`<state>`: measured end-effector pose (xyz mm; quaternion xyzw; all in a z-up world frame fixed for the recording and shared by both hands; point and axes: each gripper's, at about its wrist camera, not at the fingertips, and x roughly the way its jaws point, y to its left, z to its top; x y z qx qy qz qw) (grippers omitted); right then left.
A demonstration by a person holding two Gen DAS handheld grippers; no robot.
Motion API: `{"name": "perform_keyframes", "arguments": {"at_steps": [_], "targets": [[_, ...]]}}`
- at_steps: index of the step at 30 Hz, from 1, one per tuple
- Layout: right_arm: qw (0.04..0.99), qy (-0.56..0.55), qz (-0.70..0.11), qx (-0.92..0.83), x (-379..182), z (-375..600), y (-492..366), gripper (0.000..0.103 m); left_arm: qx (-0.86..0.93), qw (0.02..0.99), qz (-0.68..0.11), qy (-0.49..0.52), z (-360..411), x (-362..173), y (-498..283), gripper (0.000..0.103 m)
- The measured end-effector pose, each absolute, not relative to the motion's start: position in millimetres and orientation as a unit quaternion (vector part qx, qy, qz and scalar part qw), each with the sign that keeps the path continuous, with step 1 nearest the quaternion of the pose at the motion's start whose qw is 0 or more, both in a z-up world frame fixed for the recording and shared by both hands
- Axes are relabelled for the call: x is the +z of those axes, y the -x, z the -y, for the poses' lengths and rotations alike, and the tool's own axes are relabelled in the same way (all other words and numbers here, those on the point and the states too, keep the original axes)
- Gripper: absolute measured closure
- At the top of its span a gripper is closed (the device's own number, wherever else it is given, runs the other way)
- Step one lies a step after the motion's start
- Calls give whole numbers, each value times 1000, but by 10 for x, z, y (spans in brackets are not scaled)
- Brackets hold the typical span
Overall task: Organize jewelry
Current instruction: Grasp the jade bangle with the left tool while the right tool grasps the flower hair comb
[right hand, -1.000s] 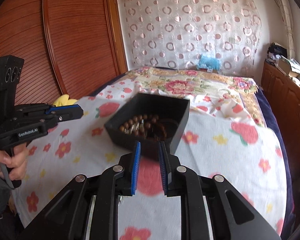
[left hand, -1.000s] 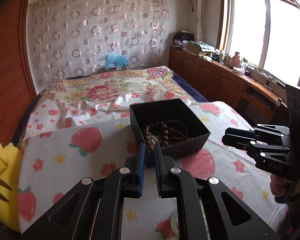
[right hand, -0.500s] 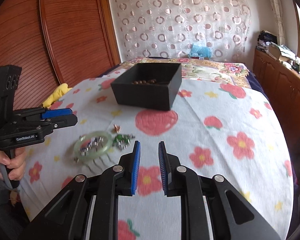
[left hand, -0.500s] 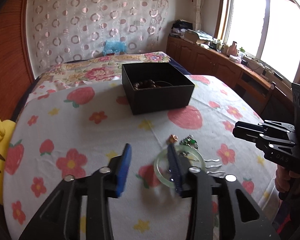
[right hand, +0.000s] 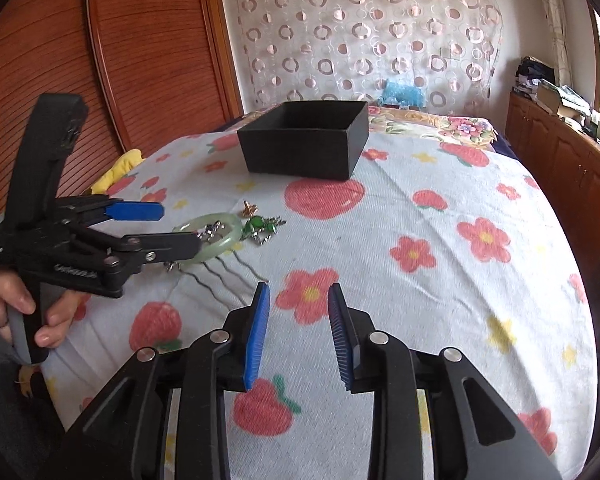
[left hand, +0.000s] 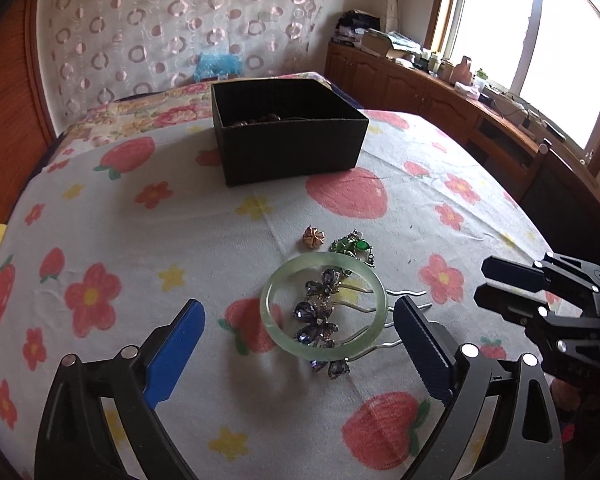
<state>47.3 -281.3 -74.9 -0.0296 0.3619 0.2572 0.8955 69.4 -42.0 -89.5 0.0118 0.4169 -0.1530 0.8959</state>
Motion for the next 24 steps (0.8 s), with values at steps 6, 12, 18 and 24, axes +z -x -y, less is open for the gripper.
{"name": "perform_keyframes", "arguments": {"at_steps": [6,12,18,24], "targets": [[895,35,-358,264,-760,2790,-437,70,-164,884,-438,-11,512,-1002,-797,11],[897,48,-352,264,-765,2753,-389,70,-163,884,-437,-22,563,-988,-832,15],[896,41,-355,264,-765,2748,-384,70,-165,890,-423,-44,581,-935,-735,34],[896,34,-359,259,-768,2787,-435,70,-158,904,-397,-31,403,-798,-534,34]]}}
